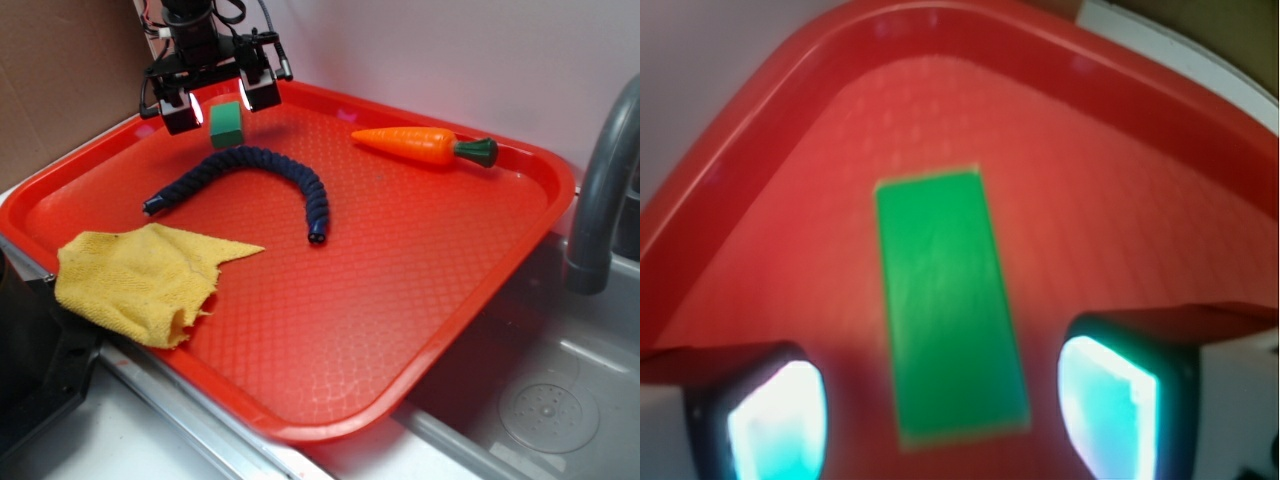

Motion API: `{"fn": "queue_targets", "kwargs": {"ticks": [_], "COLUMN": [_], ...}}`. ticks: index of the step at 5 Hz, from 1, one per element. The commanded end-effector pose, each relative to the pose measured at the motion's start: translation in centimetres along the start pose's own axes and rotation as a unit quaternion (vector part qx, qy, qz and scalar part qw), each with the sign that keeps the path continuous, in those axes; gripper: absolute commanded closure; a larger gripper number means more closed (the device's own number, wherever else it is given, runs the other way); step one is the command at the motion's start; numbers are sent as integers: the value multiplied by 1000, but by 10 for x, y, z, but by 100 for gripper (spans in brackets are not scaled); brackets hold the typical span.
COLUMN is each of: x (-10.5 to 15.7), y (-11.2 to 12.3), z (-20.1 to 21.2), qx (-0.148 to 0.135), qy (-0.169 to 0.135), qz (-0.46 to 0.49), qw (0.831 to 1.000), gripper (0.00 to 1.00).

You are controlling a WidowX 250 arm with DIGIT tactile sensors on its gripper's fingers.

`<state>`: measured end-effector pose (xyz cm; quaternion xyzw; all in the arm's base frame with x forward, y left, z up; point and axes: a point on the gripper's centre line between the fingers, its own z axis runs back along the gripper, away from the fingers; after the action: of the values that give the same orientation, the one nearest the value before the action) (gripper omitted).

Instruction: Grab the green block.

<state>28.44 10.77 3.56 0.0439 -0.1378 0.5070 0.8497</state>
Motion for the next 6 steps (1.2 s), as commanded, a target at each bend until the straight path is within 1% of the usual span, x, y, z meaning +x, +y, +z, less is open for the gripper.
{"fn": "queue_targets", "kwargs": {"ticks": [1,2,3,4,5,6], "x": [30,26,23,22,18,13], "y": [-1,-2,-1,3,3,-10], "z": [-16,-18,-19,-17,4,42], "qx": [14,3,-4,-6,-20,-38], "qy": [-25,-20,-25,-16,6,69], "qz": [13,9,10,16,12,-35], "qw": [1000,1000,1000,1000,1000,996], "gripper": [0,0,100,100,100,100]}}
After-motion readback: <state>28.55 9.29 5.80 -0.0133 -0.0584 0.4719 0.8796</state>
